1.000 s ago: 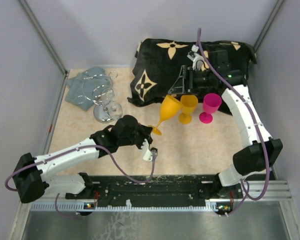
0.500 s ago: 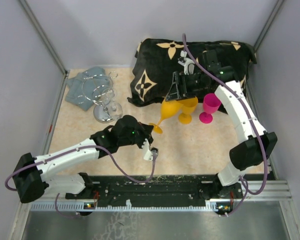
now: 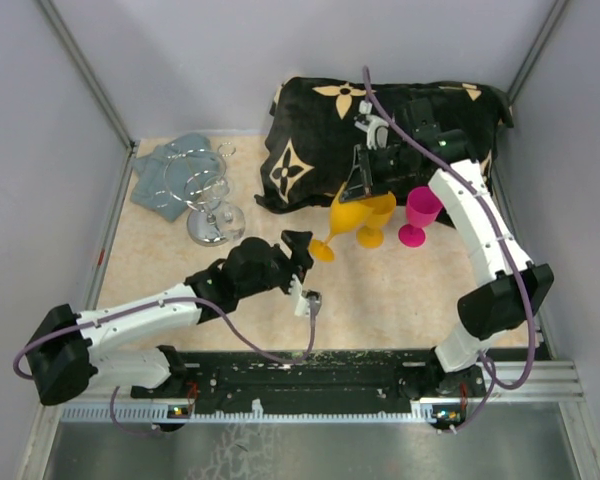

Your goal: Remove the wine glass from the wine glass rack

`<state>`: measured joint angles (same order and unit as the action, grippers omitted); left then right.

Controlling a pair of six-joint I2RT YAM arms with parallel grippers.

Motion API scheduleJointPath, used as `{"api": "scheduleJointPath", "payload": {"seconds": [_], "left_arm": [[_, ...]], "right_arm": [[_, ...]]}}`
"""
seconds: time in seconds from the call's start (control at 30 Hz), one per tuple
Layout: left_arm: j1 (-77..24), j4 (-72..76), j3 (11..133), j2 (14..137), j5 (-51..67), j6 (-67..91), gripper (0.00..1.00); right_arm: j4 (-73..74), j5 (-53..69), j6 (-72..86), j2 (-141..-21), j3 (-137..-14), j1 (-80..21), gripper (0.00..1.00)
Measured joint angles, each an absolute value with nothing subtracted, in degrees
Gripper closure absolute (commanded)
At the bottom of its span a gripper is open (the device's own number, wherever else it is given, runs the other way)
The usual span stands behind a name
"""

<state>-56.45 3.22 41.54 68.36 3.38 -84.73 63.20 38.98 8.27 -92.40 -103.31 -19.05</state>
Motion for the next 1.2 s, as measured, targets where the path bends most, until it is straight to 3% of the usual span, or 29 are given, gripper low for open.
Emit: {"api": "scheduleJointPath", "payload": {"seconds": [0.33, 0.53, 0.7, 1.0, 1.2], "left_arm": [[-56.86, 24.84, 50.39, 72.27, -14.26, -63.02, 0.08], [-55.83, 31.73, 61.78, 75.18, -22.24, -56.36, 0.04], [-51.31, 28.97, 68.79, 77.28, -26.09, -49.74, 0.05], [-32.97, 13.39, 76.86, 79.18, -27.29, -34.41, 0.06], [-25.78, 8.34, 78.72, 77.91, -26.7, -27.57, 0.05]], "right_arm": [[59.13, 29.32, 13.32, -89.8, -121.08, -10.68, 1.0], [59.42, 20.88, 13.3, -86.63, -123.11, -10.57, 1.0], [60.36, 16.14, 13.28, -86.28, -123.17, -10.63, 1.0], [63.18, 15.46, 13.74, -83.9, -121.38, -11.29, 1.0], [64.1, 13.13, 14.22, -82.94, -120.07, -17.06, 1.0]]}}
